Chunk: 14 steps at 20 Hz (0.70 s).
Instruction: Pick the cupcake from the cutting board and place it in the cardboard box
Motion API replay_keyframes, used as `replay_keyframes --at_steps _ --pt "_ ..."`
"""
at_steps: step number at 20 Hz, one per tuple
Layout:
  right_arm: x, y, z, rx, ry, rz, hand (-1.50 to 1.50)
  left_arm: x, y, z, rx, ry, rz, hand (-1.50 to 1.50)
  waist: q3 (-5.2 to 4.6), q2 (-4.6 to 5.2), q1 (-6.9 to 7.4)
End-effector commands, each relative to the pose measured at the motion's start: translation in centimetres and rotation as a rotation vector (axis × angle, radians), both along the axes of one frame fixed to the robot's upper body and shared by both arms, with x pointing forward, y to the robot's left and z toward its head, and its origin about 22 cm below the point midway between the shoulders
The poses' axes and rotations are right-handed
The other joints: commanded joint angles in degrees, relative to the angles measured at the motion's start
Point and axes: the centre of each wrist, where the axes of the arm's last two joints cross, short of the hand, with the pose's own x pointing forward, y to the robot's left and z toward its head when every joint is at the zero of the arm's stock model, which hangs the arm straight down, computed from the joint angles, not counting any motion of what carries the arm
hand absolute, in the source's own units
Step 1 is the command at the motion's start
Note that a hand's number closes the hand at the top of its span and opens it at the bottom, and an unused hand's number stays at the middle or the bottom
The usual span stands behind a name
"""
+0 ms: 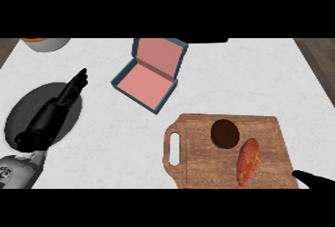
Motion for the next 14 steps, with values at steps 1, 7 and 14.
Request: replay_keyframes --at_steps 1,7,14 --pt "-1.2 1.3 0.9 -0.148 0.202 -0.034 -1.50 1.1 -0.8 0.2 0.007 -0.002 -0.026 0.00 -0.04 0.53 1.15" --pt "-1.7 4.6 3.6 -0.281 0.456 -0.019 -1.50 1.3 -2.5 0.9 -0.004 -0.018 -0.084 0.00 -0.09 0.88 4.27" --pt "0.8 7.7 3.6 -0.325 0.598 -0.079 -1.50 2.7 -1.3 0.7 0.001 -0.030 -0.110 0.00 -0.15 1.28 5.75"
